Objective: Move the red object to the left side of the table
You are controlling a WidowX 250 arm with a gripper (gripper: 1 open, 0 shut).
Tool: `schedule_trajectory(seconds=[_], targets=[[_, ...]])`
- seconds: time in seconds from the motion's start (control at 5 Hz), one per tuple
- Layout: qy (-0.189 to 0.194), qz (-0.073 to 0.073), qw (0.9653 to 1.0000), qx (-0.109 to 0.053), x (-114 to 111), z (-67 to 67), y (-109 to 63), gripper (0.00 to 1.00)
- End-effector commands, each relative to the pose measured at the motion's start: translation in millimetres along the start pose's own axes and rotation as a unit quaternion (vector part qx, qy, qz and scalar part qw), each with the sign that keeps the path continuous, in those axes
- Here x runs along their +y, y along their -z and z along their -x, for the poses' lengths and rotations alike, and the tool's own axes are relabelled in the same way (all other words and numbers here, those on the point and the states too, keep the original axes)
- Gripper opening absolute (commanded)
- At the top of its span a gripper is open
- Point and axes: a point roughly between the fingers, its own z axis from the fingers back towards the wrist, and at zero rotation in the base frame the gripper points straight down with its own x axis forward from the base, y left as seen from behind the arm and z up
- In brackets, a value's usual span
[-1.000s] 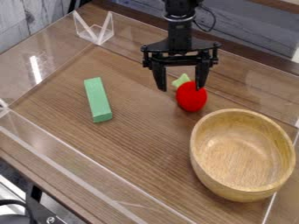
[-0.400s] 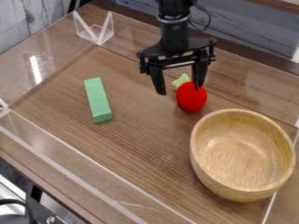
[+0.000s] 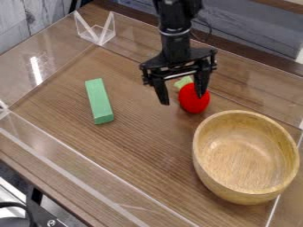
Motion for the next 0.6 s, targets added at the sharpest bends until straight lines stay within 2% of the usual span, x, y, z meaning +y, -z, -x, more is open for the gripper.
schedule_trajectory(seconds=[0.0, 0.4], targets=[[-0.003, 0.023, 0.9995, -0.023, -16, -13.8, -9.4, 1.0], [-0.028, 0.022, 0.9991, -0.023, -34, -4.4, -13.4, 1.0]])
